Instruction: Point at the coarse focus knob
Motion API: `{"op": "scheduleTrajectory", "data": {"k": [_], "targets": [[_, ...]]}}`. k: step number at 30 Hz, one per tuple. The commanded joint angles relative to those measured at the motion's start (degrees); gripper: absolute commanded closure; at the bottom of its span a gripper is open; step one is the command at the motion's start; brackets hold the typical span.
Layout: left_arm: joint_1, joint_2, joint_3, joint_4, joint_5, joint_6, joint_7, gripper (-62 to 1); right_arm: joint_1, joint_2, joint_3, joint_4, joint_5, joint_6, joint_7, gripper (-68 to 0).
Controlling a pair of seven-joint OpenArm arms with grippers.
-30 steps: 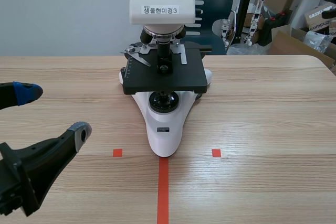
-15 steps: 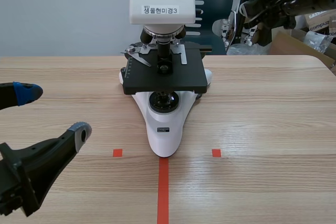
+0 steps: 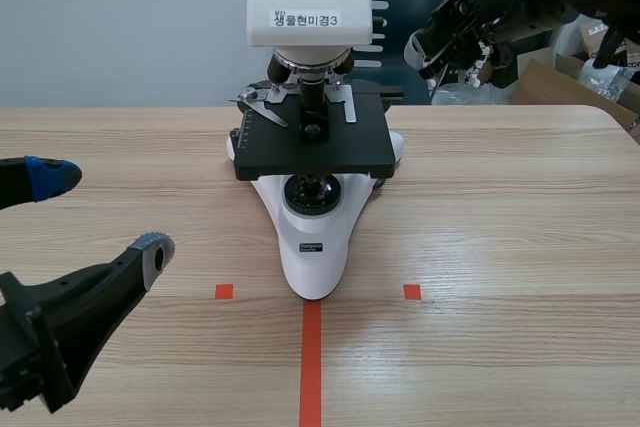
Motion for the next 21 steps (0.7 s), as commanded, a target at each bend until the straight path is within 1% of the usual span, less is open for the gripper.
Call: {"op": "scheduleTrajectory", "data": {"k": [1, 5, 10, 21], "targets": [[0.4, 0.6, 0.4, 0.3, -0.4, -0.1, -0.6, -62.3, 2.6, 0.5, 0.2, -0.5, 0.4, -0.2, 1.6, -1.9], [0.4, 0.6, 0.4, 0.3, -0.4, -0.1, -0.6, -62.3, 3.4, 0.5, -1.0, -2.6, -0.5, -0.2, 3.6, -1.9], [0.4, 0.6, 0.4, 0.3, -0.4, -0.1, -0.6, -62.3, 3.4, 0.5, -1.0, -3.6, -0.5, 0.3, 5.6, -1.9], [0.4, 0.6, 0.4, 0.3, -0.4, -0.1, -0.6, -62.3, 3.5, 0.3, -1.0, -3.8, -0.5, 0.9, 5.7, -1.9]]}}
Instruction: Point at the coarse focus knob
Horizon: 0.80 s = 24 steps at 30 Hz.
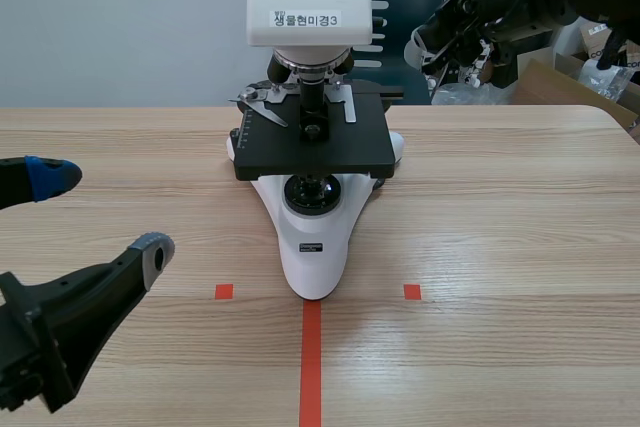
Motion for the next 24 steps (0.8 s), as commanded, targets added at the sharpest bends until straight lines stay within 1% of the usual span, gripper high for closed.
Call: {"op": "scheduleTrajectory", "data": {"k": [1, 5, 8, 21, 24], "targets": [[0.4, 0.6, 0.4, 0.3, -0.4, -0.1, -0.6, -62.3, 1.8, 0.3, 0.4, 0.4, 0.2, 0.0, 0.9, -1.9], [0.4, 0.6, 0.4, 0.3, -0.4, -0.1, -0.6, -62.3, 1.8, 0.3, 0.4, 0.4, 0.2, 0.0, 0.9, -1.2], [0.4, 0.6, 0.4, 0.3, -0.4, -0.1, -0.6, -62.3, 1.8, 0.3, 0.4, 0.4, 0.2, 1.2, 0.9, -0.7], [0.4, 0.6, 0.4, 0.3, -0.4, -0.1, -0.6, -62.3, 1.8, 0.3, 0.4, 0.4, 0.2, 1.6, 0.9, -0.7], [0.4, 0.6, 0.4, 0.3, -0.4, -0.1, -0.6, -62.3, 1.8, 0.3, 0.4, 0.4, 0.2, 5.0, 1.1, -0.7]]}}
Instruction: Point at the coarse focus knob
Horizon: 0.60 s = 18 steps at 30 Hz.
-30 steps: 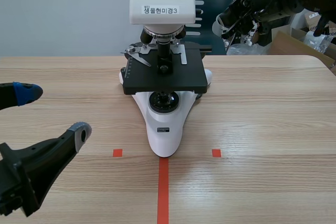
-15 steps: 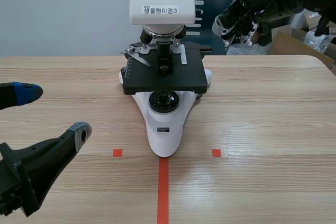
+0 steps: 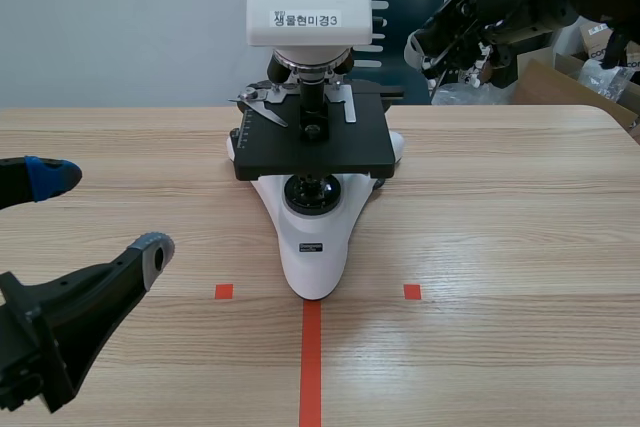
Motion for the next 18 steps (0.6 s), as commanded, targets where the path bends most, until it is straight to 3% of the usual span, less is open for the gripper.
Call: {"op": "scheduleTrajectory", "data": {"k": [1, 9, 13, 18], "targets": [[0.4, 0.6, 0.4, 0.3, -0.4, -0.1, -0.6, -62.3, 1.8, 0.3, 0.4, 0.4, 0.2, 1.2, 1.1, -0.7], [0.4, 0.6, 0.4, 0.3, -0.4, -0.1, -0.6, -62.3, 1.8, 0.3, 0.4, 0.4, 0.2, 1.3, 1.9, -0.7], [0.4, 0.6, 0.4, 0.3, -0.4, -0.1, -0.6, -62.3, 1.8, 0.3, 0.4, 0.4, 0.2, 3.7, 3.3, -0.7], [0.4, 0.6, 0.4, 0.3, -0.4, -0.1, -0.6, -62.3, 1.8, 0.3, 0.4, 0.4, 0.2, 3.7, 3.5, -0.7]]}}
